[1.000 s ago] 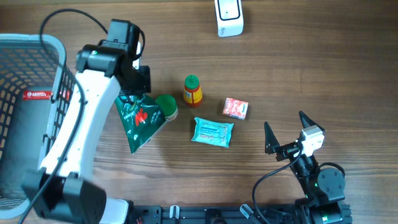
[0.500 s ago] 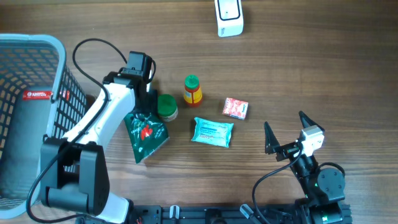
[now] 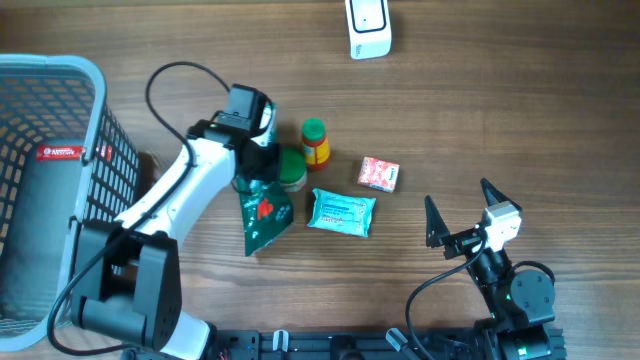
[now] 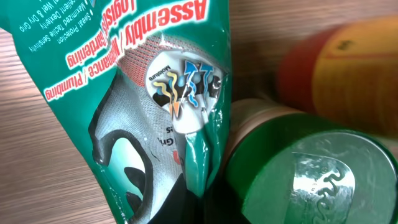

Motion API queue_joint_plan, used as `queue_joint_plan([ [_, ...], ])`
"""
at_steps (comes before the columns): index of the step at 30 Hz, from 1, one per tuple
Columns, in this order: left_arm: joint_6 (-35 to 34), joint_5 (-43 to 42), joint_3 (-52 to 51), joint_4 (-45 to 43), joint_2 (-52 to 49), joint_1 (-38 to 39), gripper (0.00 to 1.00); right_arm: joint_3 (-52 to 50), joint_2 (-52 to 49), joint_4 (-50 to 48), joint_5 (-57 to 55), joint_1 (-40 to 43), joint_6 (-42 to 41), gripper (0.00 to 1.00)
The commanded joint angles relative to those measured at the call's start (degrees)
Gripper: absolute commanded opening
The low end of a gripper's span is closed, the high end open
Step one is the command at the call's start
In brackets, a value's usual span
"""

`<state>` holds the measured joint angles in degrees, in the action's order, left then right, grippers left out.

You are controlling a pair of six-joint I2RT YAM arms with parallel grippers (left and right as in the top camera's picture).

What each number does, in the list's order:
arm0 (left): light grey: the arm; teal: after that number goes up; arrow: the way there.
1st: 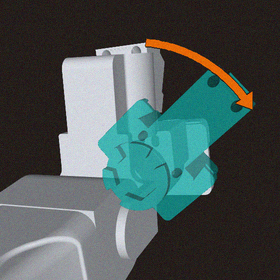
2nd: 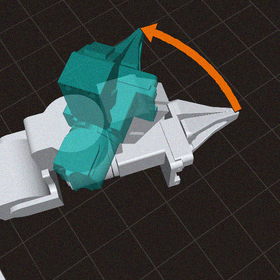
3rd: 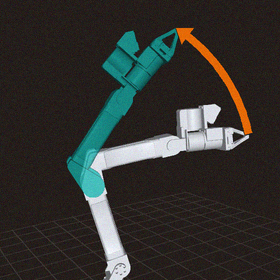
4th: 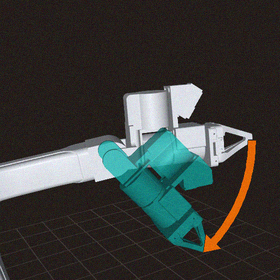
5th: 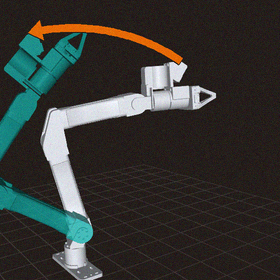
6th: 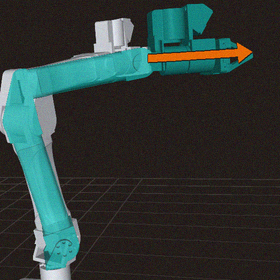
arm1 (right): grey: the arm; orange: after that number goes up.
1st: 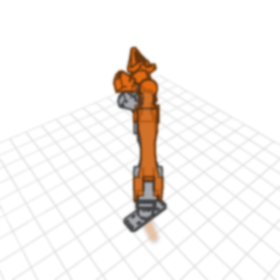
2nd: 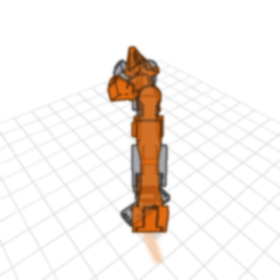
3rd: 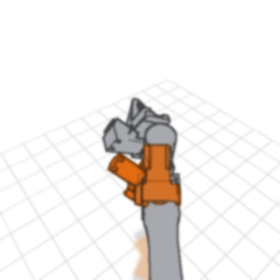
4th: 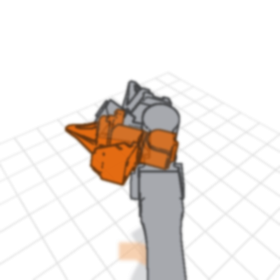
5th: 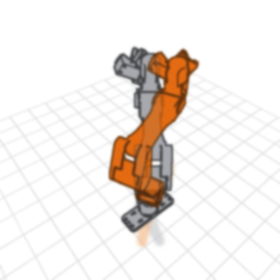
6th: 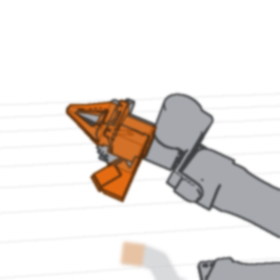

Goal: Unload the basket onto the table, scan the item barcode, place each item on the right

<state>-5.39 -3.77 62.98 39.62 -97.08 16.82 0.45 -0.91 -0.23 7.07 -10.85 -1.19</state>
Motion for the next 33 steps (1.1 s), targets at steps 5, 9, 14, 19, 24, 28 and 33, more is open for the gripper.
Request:
queue_joint_plan([
  [5,-2.8,6.7,-0.2,1.1,2.3,2.6,0.92,-0.1,0.1,-0.2,0.4,-0.2,0.1,1.00],
  [9,-2.8,6.7,2.7,2.7,8.9,2.6,1.00,-0.1,0.1,-0.2,0.4,-0.2,0.1,1.00],
  [14,-2.8,6.8,9.8,1.9,19.9,1.7,1.00,-0.1,0.1,-0.2,0.4,-0.2,0.1,1.00],
  [19,-8.2,13.4,18.0,1.0,28.1,-4.2,1.00,-0.1,0.1,-0.2,0.4,-0.2,0.1,1.00],
  [24,-19.3,22.1,21.7,0.9,31.0,-16.6,1.00,-0.1,0.1,-0.2,0.4,-0.2,0.1,1.00],
  [28,-29.5,22.0,21.7,3.3,30.9,-28.7,1.00,-0.1,0.1,-0.2,0.4,-0.2,0.1,1.00],
  [33,-38.1,22.1,21.7,7.8,29.0,-41.9,1.00,-0.1,0.1,-0.2,0.4,-0.2,0.1,1.00],
])
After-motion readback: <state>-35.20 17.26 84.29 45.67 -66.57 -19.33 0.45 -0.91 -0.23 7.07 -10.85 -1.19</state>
